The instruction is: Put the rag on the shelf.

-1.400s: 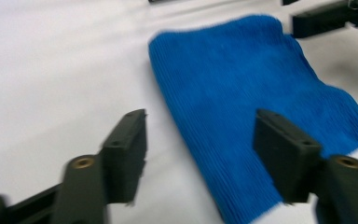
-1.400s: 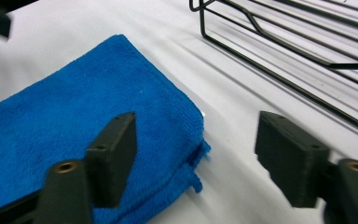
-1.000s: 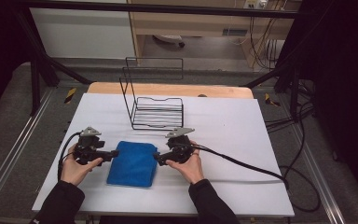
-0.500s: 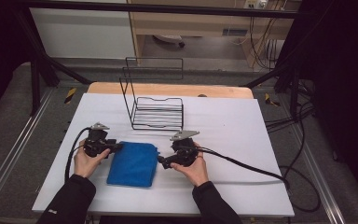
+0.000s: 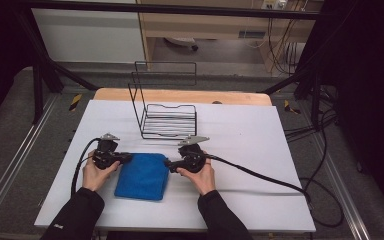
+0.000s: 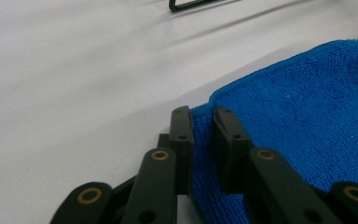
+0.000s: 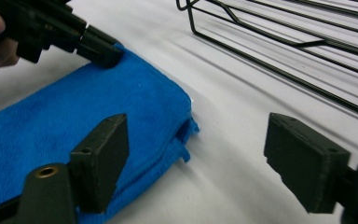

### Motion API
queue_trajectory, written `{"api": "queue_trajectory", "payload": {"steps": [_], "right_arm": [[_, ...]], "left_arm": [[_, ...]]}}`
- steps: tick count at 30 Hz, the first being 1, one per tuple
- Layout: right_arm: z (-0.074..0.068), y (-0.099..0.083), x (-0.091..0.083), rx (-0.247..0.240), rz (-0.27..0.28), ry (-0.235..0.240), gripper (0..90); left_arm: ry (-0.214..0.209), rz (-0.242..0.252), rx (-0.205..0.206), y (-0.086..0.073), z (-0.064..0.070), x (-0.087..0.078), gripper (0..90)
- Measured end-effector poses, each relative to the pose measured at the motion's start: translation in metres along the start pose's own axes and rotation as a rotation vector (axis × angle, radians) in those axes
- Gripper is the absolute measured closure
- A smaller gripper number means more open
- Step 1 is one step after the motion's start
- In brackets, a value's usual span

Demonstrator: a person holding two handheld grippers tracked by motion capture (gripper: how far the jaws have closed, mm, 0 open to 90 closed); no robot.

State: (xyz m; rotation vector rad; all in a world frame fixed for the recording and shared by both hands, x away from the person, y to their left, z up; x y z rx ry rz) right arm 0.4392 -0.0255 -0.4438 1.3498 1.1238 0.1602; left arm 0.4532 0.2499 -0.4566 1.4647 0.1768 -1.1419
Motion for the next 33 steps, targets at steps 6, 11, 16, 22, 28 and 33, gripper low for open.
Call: {"api": "queue_trajectory", "payload": {"steps": [6,11,16,22,28,33], "right_arm": [[-0.002,0.005,0.021,0.019,-0.04,-0.029,36.2],[-0.002,0.003,0.034,0.041,-0.072,-0.04,46.7],[-0.004,-0.001,0.037,0.057,-0.101,-0.027,55.9],[-0.006,-0.003,0.037,0.082,-0.115,0.0,66.0],[-0.008,-0.004,0.038,0.135,-0.138,0.027,77.9],[-0.008,-0.003,0.039,0.172,-0.147,0.046,84.1]], "left_arm": [[-0.005,0.0,-0.005,-0.001,0.0,0.0,82.7],[-0.007,0.005,-0.001,-0.002,0.0,0.0,83.0],[0.0,0.01,0.002,-0.002,0.001,0.0,83.2],[-0.007,0.018,-0.006,-0.003,0.001,0.0,84.1],[-0.011,0.022,0.002,-0.004,0.002,0.0,84.4],[-0.021,0.029,-0.01,-0.005,0.0,0.0,84.7]]}}
Point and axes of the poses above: each handheld gripper's, and its own axes: x roughly forward along the jaws, y roughly out of its top, z roughly to its right, the point moved 2 cm from there along x, roughly forward along the jaws, and after that the axes turned 3 degrees about z, right-handed, at the moved point
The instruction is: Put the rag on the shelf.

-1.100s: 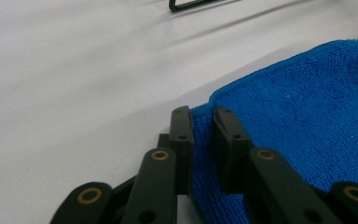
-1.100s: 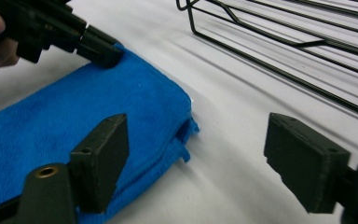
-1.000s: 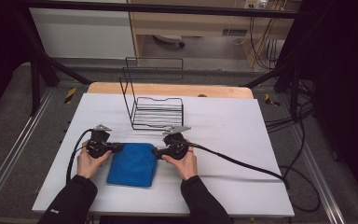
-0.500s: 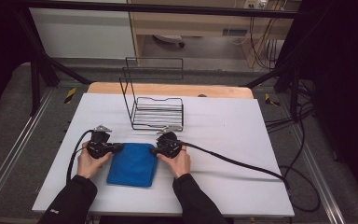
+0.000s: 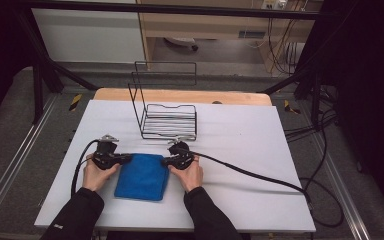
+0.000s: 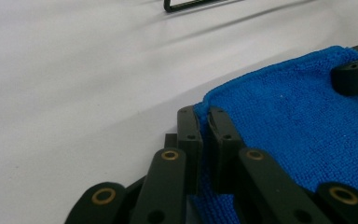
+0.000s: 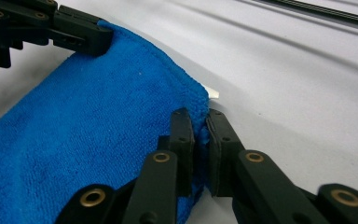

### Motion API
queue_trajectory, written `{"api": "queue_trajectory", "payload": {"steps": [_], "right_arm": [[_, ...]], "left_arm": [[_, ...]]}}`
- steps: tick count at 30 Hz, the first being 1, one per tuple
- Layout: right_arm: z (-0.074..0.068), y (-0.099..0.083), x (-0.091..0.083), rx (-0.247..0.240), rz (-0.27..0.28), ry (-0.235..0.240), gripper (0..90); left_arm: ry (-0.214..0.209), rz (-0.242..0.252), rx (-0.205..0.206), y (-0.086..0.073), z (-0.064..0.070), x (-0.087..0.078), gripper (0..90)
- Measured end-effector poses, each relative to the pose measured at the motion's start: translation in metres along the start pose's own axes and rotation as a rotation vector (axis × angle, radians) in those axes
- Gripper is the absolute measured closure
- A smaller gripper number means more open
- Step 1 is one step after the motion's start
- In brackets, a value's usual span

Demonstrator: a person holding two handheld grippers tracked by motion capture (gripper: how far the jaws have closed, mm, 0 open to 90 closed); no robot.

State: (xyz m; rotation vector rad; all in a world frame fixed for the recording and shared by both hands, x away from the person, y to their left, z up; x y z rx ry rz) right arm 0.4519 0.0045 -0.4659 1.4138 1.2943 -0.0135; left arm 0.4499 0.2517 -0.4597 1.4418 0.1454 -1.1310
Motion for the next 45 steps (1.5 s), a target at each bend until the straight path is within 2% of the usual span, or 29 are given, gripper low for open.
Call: {"api": "queue_trajectory", "payload": {"steps": [4,9,16,24,30,41,45], "right_arm": [[0.0,0.002,-0.001,0.021,-0.007,0.009,85.4],[-0.001,0.003,-0.004,0.019,0.0,0.017,85.8],[-0.008,0.006,-0.015,-0.023,0.05,0.039,85.9],[-0.015,0.005,-0.024,-0.085,0.098,0.046,85.9],[-0.02,0.006,-0.031,-0.106,0.132,0.056,85.9],[-0.027,0.007,-0.041,-0.156,0.19,0.058,85.9],[-0.029,0.009,-0.046,-0.17,0.216,0.058,85.9]], "left_arm": [[-0.01,0.001,0.003,0.0,-0.001,-0.001,86.0],[-0.024,0.02,-0.004,0.001,0.0,-0.006,86.8],[-0.041,0.075,0.003,0.001,0.003,-0.021,86.8],[-0.039,0.114,0.042,0.001,0.011,-0.035,86.8],[-0.033,0.147,0.068,0.001,0.014,-0.043,86.8],[-0.031,0.203,0.088,0.003,0.02,-0.057,86.8],[-0.021,0.22,0.109,0.004,0.023,-0.063,86.7]]}}
Point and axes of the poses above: each handheld gripper's, and its own axes: x roughly forward along the jaws, y roughly out of its top, z roughly to its right, the point moved 2 cm from there along x, roughly forward along the jaws, and after that the axes turned 3 degrees about z, right-handed, at the moved point
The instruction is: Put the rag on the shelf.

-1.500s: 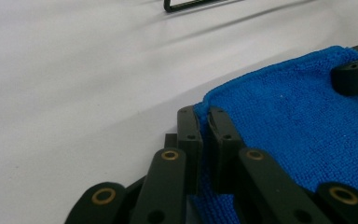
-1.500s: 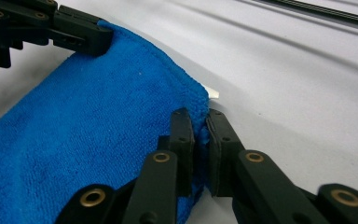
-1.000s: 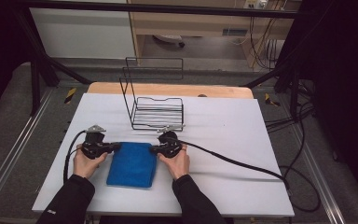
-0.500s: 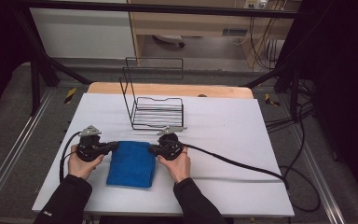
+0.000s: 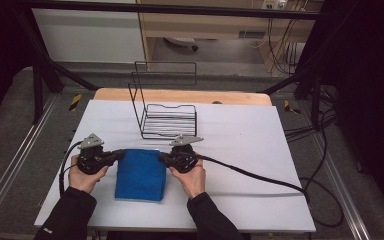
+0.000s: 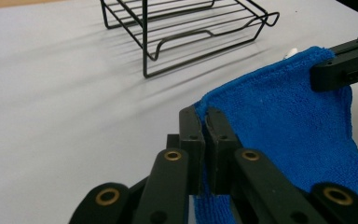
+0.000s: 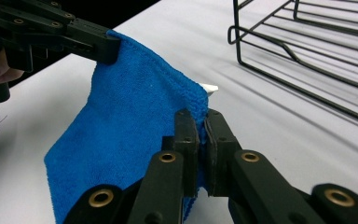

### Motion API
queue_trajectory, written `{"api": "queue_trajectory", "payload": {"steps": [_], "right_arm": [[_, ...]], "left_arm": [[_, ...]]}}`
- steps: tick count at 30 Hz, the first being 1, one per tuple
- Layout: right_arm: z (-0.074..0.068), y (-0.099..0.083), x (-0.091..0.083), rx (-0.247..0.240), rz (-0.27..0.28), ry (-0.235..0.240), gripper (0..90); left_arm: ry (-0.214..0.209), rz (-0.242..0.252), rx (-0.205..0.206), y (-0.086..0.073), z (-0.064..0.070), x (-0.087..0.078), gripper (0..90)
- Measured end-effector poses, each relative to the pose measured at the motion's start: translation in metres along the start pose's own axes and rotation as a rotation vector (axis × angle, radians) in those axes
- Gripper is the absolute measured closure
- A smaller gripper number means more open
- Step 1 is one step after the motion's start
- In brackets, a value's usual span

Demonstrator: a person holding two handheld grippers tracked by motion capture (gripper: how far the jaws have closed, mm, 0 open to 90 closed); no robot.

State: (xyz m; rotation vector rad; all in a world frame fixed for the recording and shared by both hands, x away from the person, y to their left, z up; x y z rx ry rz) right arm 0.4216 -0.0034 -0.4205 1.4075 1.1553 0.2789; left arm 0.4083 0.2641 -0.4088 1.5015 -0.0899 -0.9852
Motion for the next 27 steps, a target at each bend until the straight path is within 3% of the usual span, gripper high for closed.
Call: {"api": "queue_trajectory", "payload": {"steps": [27], "right_arm": [[-0.007,0.023,-0.031,-0.091,0.135,-0.007,85.9]], "left_arm": [[0.013,0.155,0.043,0.021,0.024,-0.026,86.7]]}}
Point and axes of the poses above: each handheld gripper's, and its own axes: x roughly forward along the jaws, y roughly out of its top, z roughly to its right, the point moved 2 cm from there along x, roughly forward along the jaws, and after that the axes turned 3 degrees about z, right-handed, at the moved point
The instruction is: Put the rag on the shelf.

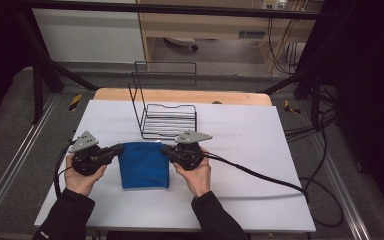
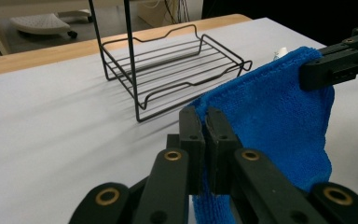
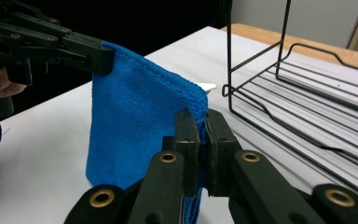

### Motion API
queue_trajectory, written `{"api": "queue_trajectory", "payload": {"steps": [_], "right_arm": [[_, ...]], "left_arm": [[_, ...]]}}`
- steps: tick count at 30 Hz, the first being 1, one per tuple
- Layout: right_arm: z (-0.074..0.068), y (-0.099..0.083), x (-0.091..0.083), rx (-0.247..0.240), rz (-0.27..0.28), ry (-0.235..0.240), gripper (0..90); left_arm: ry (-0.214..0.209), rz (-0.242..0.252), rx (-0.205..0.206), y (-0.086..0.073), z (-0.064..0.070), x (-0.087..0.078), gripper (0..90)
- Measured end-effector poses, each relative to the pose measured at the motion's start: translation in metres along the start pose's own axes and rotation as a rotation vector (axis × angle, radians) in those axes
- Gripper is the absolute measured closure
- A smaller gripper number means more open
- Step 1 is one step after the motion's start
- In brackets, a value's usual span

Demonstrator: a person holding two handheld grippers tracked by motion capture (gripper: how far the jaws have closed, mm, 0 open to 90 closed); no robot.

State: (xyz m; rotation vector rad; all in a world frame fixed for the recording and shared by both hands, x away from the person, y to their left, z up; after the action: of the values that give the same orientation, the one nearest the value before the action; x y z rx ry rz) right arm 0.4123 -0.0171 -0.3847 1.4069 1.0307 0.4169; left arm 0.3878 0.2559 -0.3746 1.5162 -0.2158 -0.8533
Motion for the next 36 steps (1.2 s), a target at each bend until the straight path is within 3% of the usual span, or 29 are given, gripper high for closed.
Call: {"api": "queue_trajectory", "payload": {"steps": [19,26,36], "right_arm": [[-0.004,0.019,-0.02,-0.038,0.105,-0.006,86.0],[-0.008,0.031,-0.027,-0.08,0.137,-0.019,86.0],[-0.008,0.043,-0.038,-0.103,0.186,-0.036,86.0]], "left_arm": [[0.021,0.106,0.03,0.019,0.015,-0.012,86.7],[0.029,0.144,0.036,0.025,0.018,-0.014,86.7],[0.017,0.197,0.048,0.035,0.023,-0.015,86.7]]}}
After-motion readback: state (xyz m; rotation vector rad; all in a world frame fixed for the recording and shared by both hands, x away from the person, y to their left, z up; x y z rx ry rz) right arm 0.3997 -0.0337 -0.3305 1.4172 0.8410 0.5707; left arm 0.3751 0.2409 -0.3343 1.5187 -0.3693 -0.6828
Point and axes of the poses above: each handheld gripper's, and its own axes: x roughly forward along the jaws, y roughly out of its top, z roughly to its right, the point moved 2 cm from there along x, roughly forward along the jaws, and after that the axes turned 3 degrees about z, right-handed, at the moved point
